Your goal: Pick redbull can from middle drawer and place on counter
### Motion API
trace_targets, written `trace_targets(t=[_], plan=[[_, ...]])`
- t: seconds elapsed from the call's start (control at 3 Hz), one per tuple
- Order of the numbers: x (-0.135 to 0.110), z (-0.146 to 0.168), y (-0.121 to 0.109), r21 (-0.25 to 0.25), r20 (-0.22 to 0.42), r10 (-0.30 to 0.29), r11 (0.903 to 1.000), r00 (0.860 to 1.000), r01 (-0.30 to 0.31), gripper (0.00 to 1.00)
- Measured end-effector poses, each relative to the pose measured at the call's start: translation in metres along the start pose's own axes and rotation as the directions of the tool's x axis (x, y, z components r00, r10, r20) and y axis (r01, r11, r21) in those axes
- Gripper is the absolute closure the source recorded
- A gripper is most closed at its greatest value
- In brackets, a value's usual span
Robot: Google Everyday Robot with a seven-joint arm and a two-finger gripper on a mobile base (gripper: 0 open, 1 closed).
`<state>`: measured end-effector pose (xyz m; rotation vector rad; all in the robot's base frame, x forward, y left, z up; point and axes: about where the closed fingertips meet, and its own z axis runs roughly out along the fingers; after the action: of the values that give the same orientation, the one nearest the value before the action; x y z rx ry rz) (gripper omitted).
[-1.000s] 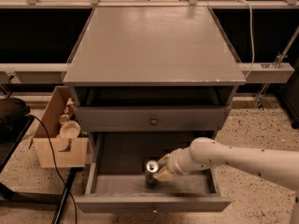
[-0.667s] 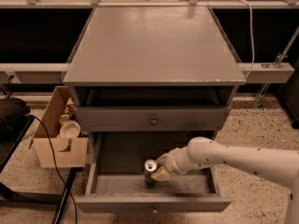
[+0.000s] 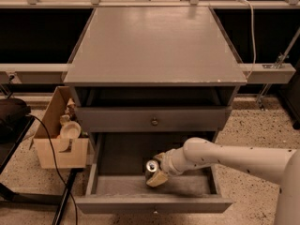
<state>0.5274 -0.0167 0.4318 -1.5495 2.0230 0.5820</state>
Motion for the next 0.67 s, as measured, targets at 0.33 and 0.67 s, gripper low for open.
trace_targets(t=[0.33, 0.67], plan=[[-0.0022, 0.004, 0.0012, -0.005, 0.004, -0.005, 1.0, 1.0, 0.005, 0.54], [-0.0022, 0.004, 0.0012, -0.005, 0.004, -0.005, 1.0, 1.0, 0.005, 0.78]])
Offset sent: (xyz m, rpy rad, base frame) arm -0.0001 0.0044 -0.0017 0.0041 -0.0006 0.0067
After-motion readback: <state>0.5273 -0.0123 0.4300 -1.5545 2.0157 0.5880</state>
